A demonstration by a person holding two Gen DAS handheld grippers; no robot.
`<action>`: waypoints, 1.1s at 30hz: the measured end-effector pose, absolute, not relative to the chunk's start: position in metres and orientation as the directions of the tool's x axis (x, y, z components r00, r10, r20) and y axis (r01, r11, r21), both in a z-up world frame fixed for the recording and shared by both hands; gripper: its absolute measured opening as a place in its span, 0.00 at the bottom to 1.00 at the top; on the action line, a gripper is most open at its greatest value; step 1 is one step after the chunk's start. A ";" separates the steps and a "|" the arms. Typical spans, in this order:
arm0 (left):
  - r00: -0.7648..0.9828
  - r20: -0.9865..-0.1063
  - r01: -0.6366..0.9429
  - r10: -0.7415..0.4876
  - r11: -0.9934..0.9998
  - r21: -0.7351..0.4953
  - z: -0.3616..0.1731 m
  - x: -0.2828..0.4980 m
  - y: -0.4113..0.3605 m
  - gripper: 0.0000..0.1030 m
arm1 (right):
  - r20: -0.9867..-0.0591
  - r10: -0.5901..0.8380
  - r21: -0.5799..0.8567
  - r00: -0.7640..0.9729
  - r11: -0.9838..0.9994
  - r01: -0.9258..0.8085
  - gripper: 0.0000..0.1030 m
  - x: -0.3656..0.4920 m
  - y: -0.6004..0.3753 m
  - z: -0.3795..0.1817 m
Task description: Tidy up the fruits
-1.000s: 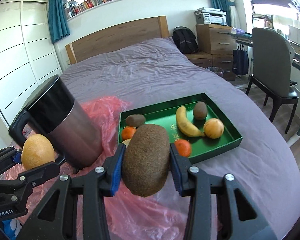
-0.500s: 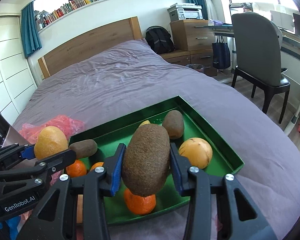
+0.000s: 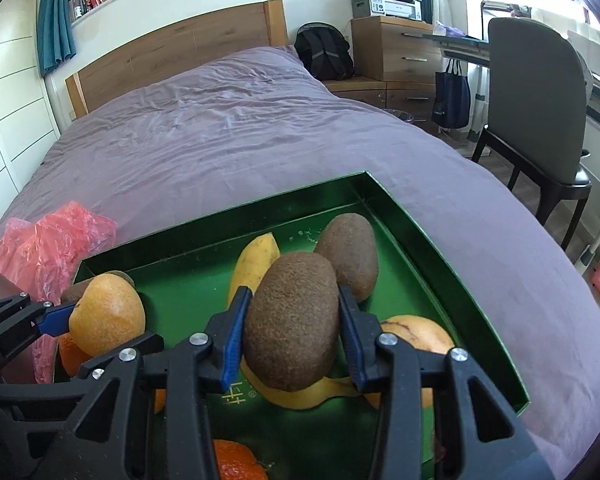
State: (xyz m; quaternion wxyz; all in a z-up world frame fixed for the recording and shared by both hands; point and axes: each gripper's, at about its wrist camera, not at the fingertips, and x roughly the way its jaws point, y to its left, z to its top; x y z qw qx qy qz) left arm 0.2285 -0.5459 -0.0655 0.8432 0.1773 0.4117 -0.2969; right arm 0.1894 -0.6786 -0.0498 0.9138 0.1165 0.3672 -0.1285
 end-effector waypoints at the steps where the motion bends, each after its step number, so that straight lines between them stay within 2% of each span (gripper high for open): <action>1: 0.483 -0.801 0.650 -0.354 0.758 0.058 -0.065 0.228 -0.547 0.45 | -0.701 -0.150 0.117 0.697 0.940 0.320 0.46 0.190 -0.679 -0.050; 10: 0.455 -0.830 0.642 -0.324 0.765 0.053 -0.068 0.229 -0.548 0.45 | -0.711 -0.140 0.129 0.689 0.937 0.324 0.48 0.191 -0.679 -0.050; 16: 0.447 -0.836 0.640 -0.319 0.767 0.050 -0.068 0.225 -0.547 0.46 | -0.720 -0.149 0.119 0.678 0.936 0.331 0.57 0.190 -0.677 -0.047; 20: 0.451 -0.835 0.637 -0.315 0.769 0.054 -0.064 0.221 -0.545 0.48 | -0.724 -0.153 0.116 0.673 0.935 0.336 0.68 0.187 -0.676 -0.042; 24: 0.455 -0.832 0.634 -0.317 0.771 0.053 -0.057 0.215 -0.538 0.50 | -0.727 -0.156 0.115 0.669 0.932 0.342 0.70 0.182 -0.676 -0.037; 26: 0.461 -0.827 0.634 -0.322 0.771 0.053 -0.051 0.211 -0.534 0.50 | -0.723 -0.159 0.119 0.672 0.930 0.348 0.75 0.177 -0.675 -0.031; 33: 0.481 -0.801 0.644 -0.356 0.763 0.048 -0.024 0.186 -0.516 0.55 | -0.709 -0.165 0.110 0.686 0.935 0.338 0.76 0.153 -0.662 -0.004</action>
